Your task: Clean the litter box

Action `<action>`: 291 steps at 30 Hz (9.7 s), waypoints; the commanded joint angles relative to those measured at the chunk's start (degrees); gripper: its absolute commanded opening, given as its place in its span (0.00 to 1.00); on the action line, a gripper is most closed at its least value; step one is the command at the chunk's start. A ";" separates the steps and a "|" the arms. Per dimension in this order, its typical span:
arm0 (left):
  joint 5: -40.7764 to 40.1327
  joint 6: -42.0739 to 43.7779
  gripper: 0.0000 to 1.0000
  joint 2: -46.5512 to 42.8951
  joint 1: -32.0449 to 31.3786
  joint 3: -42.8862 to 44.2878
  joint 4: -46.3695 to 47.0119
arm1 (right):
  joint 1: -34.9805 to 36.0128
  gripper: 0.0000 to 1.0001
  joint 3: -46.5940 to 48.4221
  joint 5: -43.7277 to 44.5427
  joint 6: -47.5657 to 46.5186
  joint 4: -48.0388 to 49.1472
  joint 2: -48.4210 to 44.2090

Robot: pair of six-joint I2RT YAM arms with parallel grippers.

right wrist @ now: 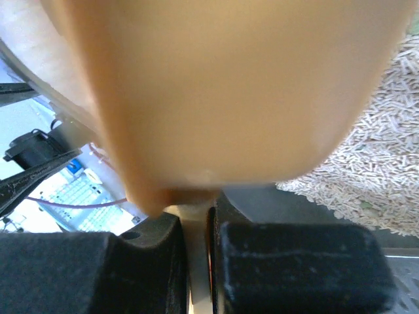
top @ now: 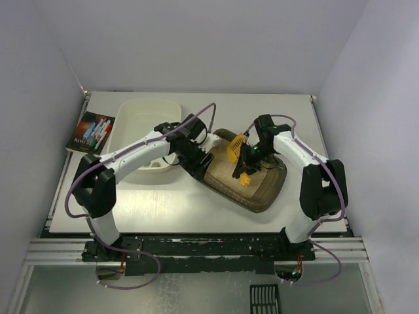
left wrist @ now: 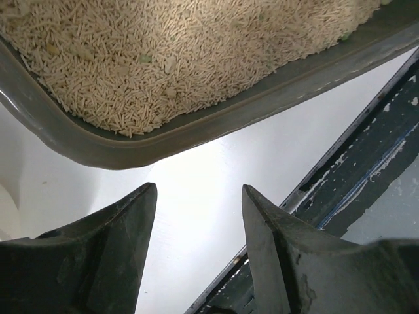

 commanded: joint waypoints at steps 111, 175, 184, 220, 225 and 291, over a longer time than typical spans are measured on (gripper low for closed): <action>11.40 -1.16 0.65 29.24 12.46 37.12 3.48 | 7.23 0.00 -29.18 -9.95 20.52 40.85 -11.73; 1.13 14.14 0.63 -9.03 18.53 2.17 -8.08 | 6.98 0.00 -70.83 -17.66 57.03 153.01 -18.02; 0.00 14.10 0.63 -8.89 18.61 2.22 -7.94 | 8.11 0.00 -68.00 -17.93 43.45 132.42 -28.48; 0.39 13.02 0.63 -9.32 20.10 0.04 -7.27 | 8.72 0.00 -45.46 -11.81 63.08 70.25 -38.74; 0.56 12.89 0.64 -10.06 20.45 -0.72 -6.90 | 8.72 0.00 -43.75 -11.72 62.48 61.67 -42.31; 0.16 12.36 0.65 -10.86 21.10 -2.09 -6.14 | 10.44 0.00 -74.68 -6.08 60.55 142.19 -36.93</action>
